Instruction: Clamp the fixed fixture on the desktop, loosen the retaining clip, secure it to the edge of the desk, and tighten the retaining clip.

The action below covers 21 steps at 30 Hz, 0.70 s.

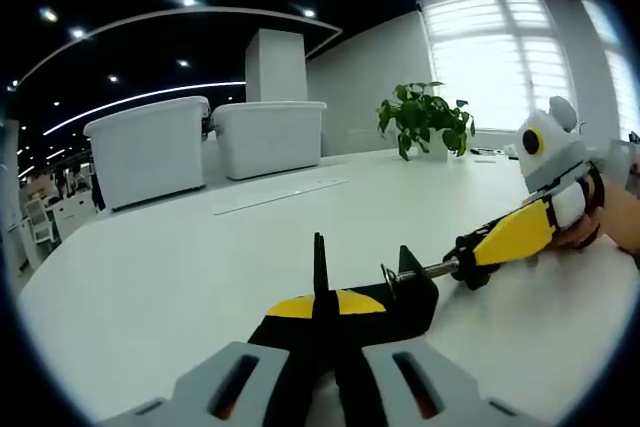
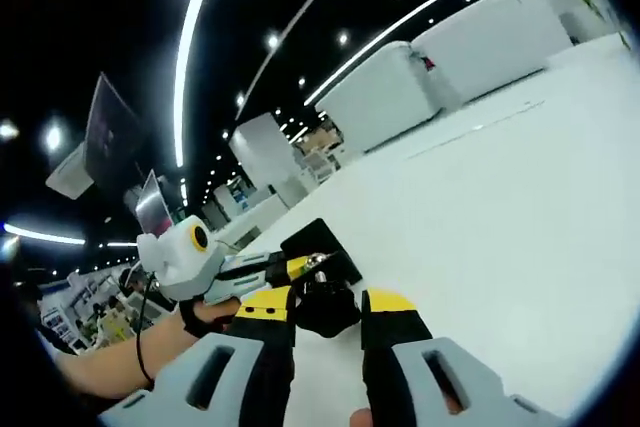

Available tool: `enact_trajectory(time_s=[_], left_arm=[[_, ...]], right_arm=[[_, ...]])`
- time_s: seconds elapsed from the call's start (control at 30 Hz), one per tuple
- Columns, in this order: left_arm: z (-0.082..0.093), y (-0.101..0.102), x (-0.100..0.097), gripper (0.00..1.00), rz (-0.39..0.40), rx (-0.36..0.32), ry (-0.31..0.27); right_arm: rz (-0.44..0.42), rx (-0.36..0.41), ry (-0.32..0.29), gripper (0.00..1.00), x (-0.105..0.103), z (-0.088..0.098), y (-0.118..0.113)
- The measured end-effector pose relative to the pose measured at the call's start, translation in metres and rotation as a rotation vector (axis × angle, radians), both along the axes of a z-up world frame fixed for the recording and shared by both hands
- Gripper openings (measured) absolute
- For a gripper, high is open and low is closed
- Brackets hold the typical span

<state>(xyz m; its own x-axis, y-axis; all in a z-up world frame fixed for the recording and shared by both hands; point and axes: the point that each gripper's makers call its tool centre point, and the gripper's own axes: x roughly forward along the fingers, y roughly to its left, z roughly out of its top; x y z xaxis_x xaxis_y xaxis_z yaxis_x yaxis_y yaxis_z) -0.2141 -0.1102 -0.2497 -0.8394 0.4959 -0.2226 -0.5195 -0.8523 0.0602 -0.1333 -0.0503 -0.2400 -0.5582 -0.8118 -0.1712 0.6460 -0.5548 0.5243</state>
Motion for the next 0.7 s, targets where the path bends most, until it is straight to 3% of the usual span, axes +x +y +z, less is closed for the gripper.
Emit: enact_trajectory(time_s=[0.13,0.17,0.4,0.43,0.57,0.7], left_arm=[[0.000,0.000,0.000,0.06,0.000,0.001,0.000],[0.000,0.000,0.001,0.06,-0.001,0.000,0.000],[0.000,-0.001,0.002,0.06,0.011,0.002,-0.001],[0.001,-0.001,0.003,0.06,0.013,0.002,-0.001],[0.001,0.000,0.007,0.06,0.015,0.001,-0.001],[0.000,-0.001,0.006,0.06,0.015,0.002,-0.002]], right_arm=[[-0.001,0.030,0.045,0.24,-0.003,0.001,0.000],[-0.003,0.051,0.075,0.24,-0.013,0.001,0.003],[-0.013,0.191,0.284,0.24,-0.020,0.006,0.003],[-0.013,0.228,0.341,0.24,-0.022,0.007,0.003],[-0.018,0.304,0.439,0.25,-0.026,0.008,0.003],[-0.023,0.449,0.599,0.25,-0.035,0.009,0.002]])
